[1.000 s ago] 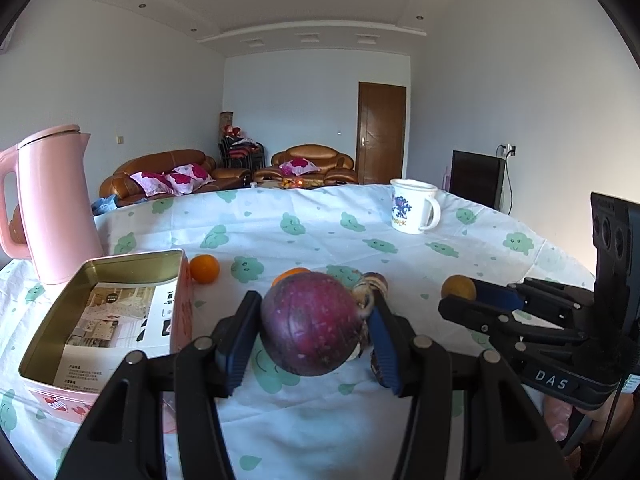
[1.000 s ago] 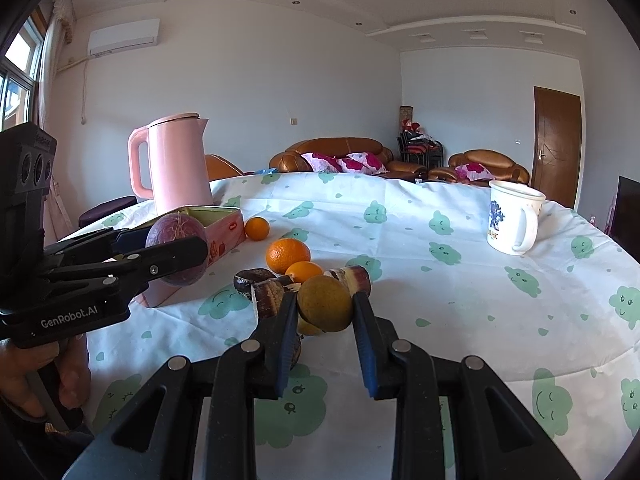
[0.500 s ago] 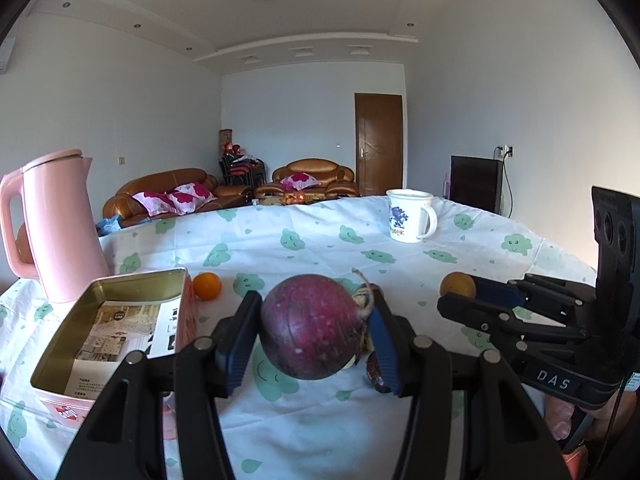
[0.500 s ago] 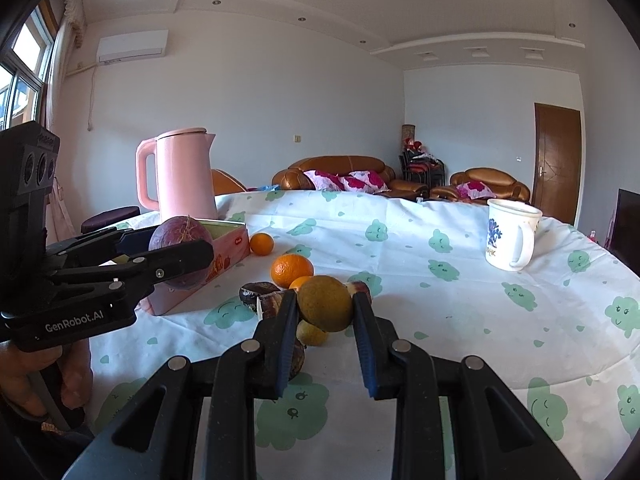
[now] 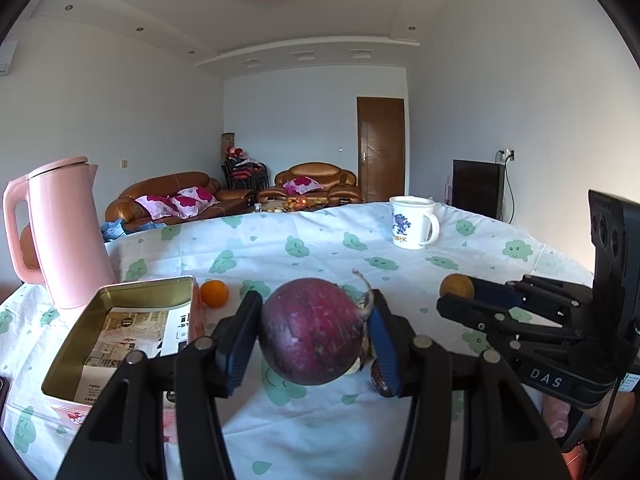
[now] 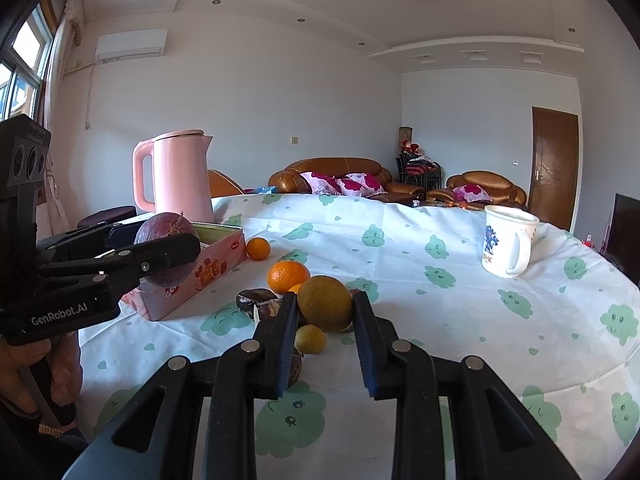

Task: Organize fruits
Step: 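Carry the purple fruit over the tin box with the left gripper while the right carries the yellow-brown fruit there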

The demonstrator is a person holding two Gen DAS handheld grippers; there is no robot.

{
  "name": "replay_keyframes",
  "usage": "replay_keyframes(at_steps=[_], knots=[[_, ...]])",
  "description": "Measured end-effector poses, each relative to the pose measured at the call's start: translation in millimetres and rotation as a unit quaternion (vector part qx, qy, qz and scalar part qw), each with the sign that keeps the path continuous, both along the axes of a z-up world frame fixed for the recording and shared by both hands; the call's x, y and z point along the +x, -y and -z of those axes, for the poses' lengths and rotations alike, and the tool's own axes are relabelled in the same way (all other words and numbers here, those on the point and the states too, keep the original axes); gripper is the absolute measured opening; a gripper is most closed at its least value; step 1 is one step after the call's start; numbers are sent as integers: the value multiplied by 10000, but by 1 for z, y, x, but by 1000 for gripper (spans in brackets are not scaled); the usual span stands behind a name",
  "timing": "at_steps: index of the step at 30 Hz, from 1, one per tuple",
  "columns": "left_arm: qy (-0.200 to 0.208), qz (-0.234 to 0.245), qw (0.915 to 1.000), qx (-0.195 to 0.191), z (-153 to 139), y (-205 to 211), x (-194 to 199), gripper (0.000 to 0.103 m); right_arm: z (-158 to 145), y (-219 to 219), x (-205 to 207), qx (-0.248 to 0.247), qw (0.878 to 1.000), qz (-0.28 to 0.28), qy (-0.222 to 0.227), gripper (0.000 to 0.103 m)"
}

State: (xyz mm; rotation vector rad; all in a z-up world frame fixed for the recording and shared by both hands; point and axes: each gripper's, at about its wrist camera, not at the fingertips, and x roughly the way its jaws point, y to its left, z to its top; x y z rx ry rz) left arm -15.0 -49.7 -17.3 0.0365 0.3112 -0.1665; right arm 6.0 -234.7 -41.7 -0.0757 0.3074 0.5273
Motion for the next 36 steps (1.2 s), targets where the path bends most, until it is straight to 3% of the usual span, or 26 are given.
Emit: replay_keyframes(at_steps=[36], knots=[[-341, -1089, 9931, -277, -9, -100, 13, 55, -48, -103, 40, -209, 9933, -1116, -207, 30]])
